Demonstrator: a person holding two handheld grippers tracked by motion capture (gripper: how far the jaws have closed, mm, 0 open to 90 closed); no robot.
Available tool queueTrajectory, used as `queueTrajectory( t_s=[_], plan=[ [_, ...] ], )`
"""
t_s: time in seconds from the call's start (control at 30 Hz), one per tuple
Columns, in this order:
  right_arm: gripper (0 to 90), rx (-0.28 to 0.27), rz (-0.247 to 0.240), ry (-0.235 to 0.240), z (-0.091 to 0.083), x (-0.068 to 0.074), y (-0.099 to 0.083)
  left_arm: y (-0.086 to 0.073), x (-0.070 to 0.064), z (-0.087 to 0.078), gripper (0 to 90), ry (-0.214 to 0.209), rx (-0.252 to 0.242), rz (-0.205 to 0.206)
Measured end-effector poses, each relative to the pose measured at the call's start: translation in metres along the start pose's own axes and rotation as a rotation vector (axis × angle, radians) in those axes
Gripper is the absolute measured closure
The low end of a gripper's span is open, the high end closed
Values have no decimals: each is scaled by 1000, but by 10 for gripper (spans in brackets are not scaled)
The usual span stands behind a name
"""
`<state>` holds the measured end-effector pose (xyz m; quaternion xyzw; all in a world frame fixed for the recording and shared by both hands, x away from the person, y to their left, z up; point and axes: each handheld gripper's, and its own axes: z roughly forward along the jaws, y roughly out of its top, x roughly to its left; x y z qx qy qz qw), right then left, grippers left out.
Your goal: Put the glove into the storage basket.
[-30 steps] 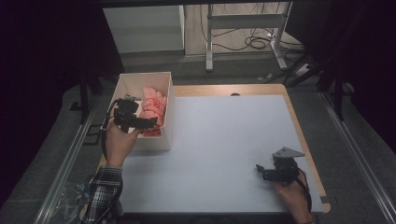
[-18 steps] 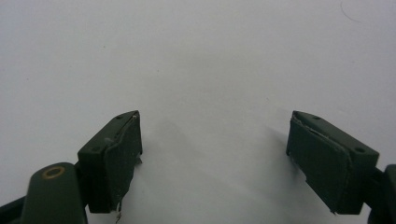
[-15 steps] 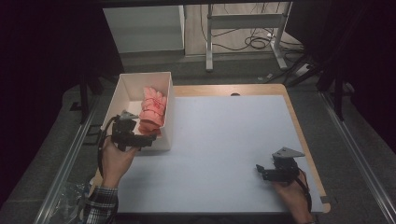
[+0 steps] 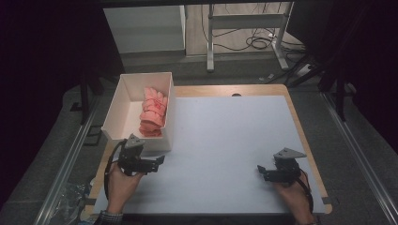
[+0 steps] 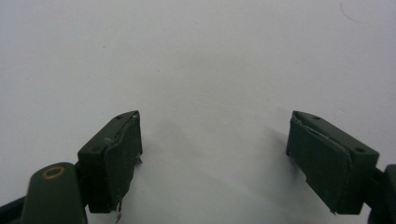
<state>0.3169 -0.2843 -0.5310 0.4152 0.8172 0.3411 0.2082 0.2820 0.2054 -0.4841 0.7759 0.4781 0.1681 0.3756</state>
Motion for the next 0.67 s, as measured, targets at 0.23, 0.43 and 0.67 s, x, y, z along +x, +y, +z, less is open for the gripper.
queueTrajectory(
  t_s=[0.23, 0.43, 0.67],
  plan=[
    [185, 0, 0, 0, 0, 0, 0, -26, -7, 30, 23, -25, 18, 7],
    [185, 0, 0, 0, 0, 0, 0, -39, -13, 50, 21, -25, 63, 39],
    [185, 1, 2, 1, 0, 0, 0, -42, -17, 58, 7, -2, 85, 62]
  ],
)
